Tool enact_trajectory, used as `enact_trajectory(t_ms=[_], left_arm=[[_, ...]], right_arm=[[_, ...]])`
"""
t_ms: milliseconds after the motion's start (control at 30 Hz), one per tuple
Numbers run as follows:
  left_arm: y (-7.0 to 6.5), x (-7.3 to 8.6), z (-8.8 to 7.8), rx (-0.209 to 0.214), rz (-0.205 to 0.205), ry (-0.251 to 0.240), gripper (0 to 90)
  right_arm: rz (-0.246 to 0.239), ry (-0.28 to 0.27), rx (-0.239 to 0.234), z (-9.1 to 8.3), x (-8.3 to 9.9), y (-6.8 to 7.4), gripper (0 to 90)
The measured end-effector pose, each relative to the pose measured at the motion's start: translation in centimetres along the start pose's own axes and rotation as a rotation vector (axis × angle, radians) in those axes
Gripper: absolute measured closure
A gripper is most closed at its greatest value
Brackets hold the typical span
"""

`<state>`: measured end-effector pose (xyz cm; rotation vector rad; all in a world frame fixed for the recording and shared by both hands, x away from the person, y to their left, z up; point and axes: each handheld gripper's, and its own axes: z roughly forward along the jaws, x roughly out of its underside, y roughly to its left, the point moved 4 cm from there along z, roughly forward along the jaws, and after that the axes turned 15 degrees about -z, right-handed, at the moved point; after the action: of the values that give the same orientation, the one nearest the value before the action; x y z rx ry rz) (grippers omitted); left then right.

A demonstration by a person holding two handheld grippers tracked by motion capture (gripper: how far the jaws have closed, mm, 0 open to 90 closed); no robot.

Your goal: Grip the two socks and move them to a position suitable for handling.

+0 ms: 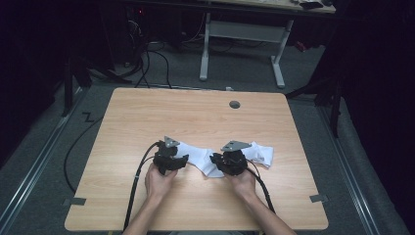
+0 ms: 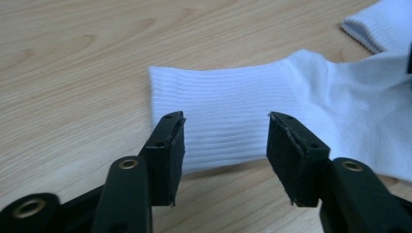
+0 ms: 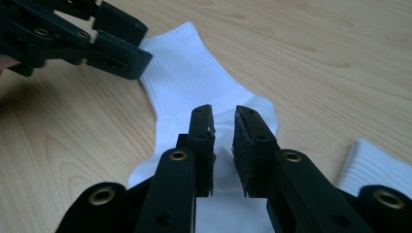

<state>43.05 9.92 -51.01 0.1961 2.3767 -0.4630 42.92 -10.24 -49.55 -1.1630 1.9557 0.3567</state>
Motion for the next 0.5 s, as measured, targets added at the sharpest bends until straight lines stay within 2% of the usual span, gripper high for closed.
enact_trajectory(t_ms=[167, 233, 367, 433, 500], left_arm=[[-0.5, -0.4, 1.0, -0.030, 0.016, 0.027, 50.9], [-0.6, -0.5, 1.3, -0.044, 0.019, 0.041, 50.6], [-0.7, -0.6, 2.1, -0.082, 0.044, 0.064, 49.5], [-0.8, -0.7, 2.3, -0.091, 0.055, 0.066, 49.7], [-0.9, -0.9, 2.5, -0.097, 0.065, 0.072, 51.4]], right_arm=[[-0.035, 0.012, 0.008, -0.8, 1.0, 0.1, 81.1], [-0.018, 0.033, 0.005, -0.8, 1.8, -0.1, 80.2], [-0.007, 0.045, 0.008, -0.9, 2.9, -0.4, 66.1], [0.000, 0.051, -0.002, -0.9, 3.4, -0.4, 63.8], [-0.016, 0.077, -0.007, -0.7, 3.8, -0.4, 64.7]])
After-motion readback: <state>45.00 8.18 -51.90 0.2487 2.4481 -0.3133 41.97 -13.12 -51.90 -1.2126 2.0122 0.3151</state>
